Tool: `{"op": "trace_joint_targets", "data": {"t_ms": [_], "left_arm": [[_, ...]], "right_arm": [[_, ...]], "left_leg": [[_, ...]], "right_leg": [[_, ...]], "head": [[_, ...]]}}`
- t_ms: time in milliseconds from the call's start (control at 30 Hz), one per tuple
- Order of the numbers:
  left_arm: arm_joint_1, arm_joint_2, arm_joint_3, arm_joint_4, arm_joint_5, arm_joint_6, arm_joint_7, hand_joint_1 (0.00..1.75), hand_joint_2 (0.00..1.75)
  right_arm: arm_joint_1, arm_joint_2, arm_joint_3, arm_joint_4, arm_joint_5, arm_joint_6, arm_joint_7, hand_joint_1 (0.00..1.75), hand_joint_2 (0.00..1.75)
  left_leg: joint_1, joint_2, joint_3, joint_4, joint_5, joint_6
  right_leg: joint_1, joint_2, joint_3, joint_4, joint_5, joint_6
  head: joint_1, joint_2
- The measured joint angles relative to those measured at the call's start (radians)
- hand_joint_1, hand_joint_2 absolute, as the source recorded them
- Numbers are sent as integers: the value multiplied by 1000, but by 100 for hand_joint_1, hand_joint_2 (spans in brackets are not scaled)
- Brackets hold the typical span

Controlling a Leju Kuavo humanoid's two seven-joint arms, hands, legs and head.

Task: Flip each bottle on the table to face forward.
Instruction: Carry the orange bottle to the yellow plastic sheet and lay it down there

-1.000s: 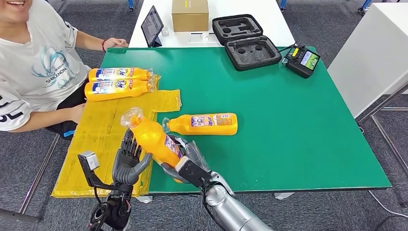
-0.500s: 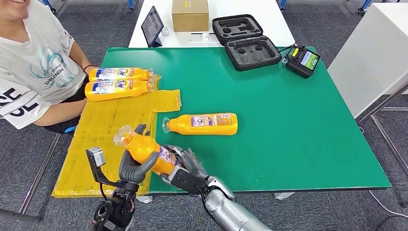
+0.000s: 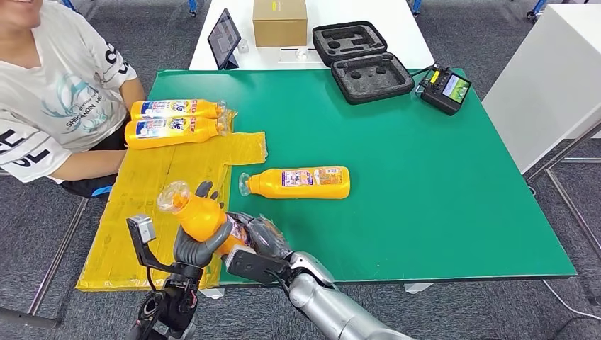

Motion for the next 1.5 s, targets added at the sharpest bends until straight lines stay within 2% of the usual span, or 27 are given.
{"op": "trace_joint_targets", "data": {"t_ms": [367, 467, 500, 600, 800, 1000, 1133, 1267, 1400, 1500], "left_arm": [[3, 22, 21, -35, -42, 7, -36, 175, 175], [3, 22, 28, -48, -43, 18, -41, 175, 175], [3, 22, 31, -53, -43, 21, -43, 175, 175], [0, 22, 40, -71, -46, 33, -51, 175, 175], [-3, 22, 67, -115, -58, 84, -74, 175, 175], [-25, 26, 120, -156, -210, 277, -161, 175, 175], [-30, 33, 147, -161, -343, 403, -198, 175, 175], [-56, 48, 158, -133, -490, 520, -219, 175, 175], [-109, 75, 153, -62, -665, 594, -198, 175, 175], [-194, 103, 122, 60, -918, 623, -120, 175, 175]], "right_arm": [[-26, 10, 23, 11, 40, -30, 2, 172, 175], [-32, 15, 24, 13, 53, -38, 3, 42, 175], [-33, 17, 26, 13, 58, -41, 4, 1, 131], [-32, 20, 33, 14, 79, -58, 11, 0, 0], [-25, 21, 39, -19, 102, -109, 29, 0, 0], [50, -16, 29, -244, 182, -265, 59, 0, 0], [133, -37, -21, -457, 214, -396, -13, 0, 0], [208, -40, -84, -637, 221, -407, -84, 0, 0], [247, -41, -102, -750, 218, -407, -96, 0, 175], [250, -47, -89, -780, 197, -407, -95, 0, 175]], "left_leg": [[0, 0, 0, 0, 0, 0], [0, 0, 0, 0, 0, 0], [0, 0, 0, 0, 0, 0], [0, 0, 0, 0, 0, 0], [0, 0, 0, 0, 0, 0], [0, 0, 0, 0, 0, 0], [0, -1, -1, 0, 0, 0], [0, -1, -1, 0, 0, 0], [0, -1, -1, 0, 0, 0], [0, -1, -1, 0, 2, 0]], "right_leg": [[0, 0, 0, 0, 0, 0], [0, 0, 0, 0, 0, 0], [0, 0, 0, 0, 0, 0], [0, 0, 0, 0, 0, 0], [0, 0, 0, 0, 0, 0], [0, 0, 0, 0, 0, 0], [0, -1, -1, 0, 0, 0], [0, -1, -1, 0, 0, 0], [0, -1, -1, 0, 0, 0], [0, -1, -1, 0, 1, 0]], "head": [[0, 0], [0, 0], [0, 0], [0, 0], [0, 0], [0, 0], [0, 0], [0, 0], [0, 0], [0, 0]]}}
